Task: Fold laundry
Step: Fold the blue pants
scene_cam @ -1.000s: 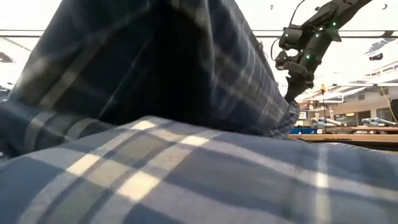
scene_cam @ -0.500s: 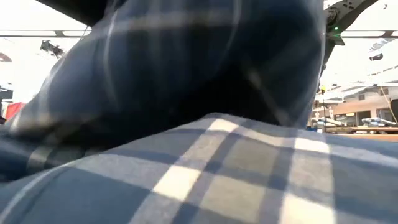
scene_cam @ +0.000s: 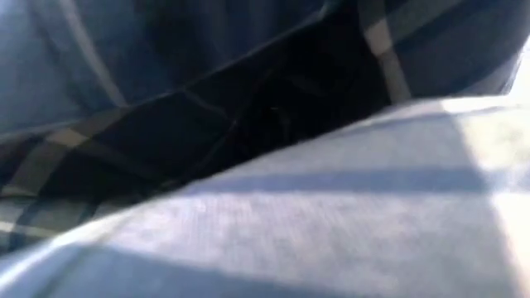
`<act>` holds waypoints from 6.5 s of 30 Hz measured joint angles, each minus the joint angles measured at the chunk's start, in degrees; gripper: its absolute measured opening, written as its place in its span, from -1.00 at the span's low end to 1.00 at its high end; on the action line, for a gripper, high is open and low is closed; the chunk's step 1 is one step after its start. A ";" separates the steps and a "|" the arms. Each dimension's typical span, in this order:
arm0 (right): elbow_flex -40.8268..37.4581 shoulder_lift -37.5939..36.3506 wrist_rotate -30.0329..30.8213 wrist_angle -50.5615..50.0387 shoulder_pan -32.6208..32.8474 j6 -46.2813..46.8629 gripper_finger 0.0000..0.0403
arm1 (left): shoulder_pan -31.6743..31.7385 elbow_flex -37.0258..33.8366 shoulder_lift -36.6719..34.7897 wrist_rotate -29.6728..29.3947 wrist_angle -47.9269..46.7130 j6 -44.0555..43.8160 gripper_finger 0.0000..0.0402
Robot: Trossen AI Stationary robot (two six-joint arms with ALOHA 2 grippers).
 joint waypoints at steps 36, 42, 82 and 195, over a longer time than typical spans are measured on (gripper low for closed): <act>-2.77 7.27 -9.23 40.63 15.10 17.52 0.21 | -0.31 0.00 -6.63 -21.95 -26.41 -11.62 0.17; -2.79 7.68 -5.77 31.96 16.54 14.11 0.21 | 0.45 0.02 -11.89 -20.44 -35.19 -9.27 0.17; -2.77 29.15 4.60 18.45 3.78 1.32 -0.01 | 15.11 -3.15 -15.02 -14.38 -39.75 22.58 0.17; 3.46 37.85 2.97 30.16 3.16 1.72 -0.10 | 27.99 -3.13 -21.29 -9.72 -53.62 36.29 0.17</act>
